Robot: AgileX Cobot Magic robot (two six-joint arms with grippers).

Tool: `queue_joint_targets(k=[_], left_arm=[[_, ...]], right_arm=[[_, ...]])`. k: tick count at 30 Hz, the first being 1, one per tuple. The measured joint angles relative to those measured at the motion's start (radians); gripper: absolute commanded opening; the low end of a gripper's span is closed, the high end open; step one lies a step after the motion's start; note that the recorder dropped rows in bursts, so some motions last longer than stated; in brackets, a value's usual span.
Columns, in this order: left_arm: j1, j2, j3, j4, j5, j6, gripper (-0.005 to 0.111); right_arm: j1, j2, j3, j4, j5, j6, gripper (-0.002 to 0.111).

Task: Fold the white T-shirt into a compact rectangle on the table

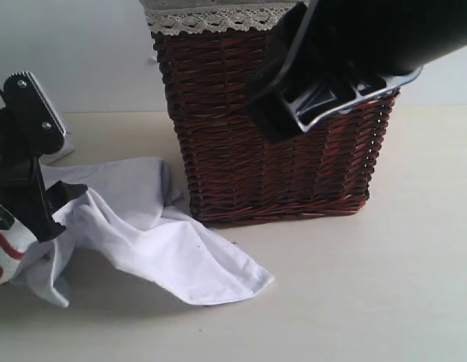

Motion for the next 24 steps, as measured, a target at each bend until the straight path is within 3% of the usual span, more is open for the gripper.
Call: queue_joint_targets(k=[7,10,12,17,24], left_arm=[[0.040,-0.111,0.000,-0.021,-0.097,-0.245,0.067],[0.057,-0.165,0.000,-0.032,-0.069,-0.337,0.067],[0.057,-0.184,0.000,-0.034,0.052,-0.351,0.067],[0.055,-0.176,0.000,-0.062,0.512,-0.283,0.067],[-0.068,-0.153,0.000,-0.340,0.795,-0.238,0.063]], right_arm=[[0.000,0.000,0.000,0.000,0.000,0.000,0.029],[0.000,0.000,0.000,0.000,0.000,0.000,0.029],[0.000,0.000,0.000,0.000,0.000,0.000,0.029],[0.000,0.000,0.000,0.000,0.000,0.000,0.029],[0.000,0.000,0.000,0.000,0.006,0.000,0.029]])
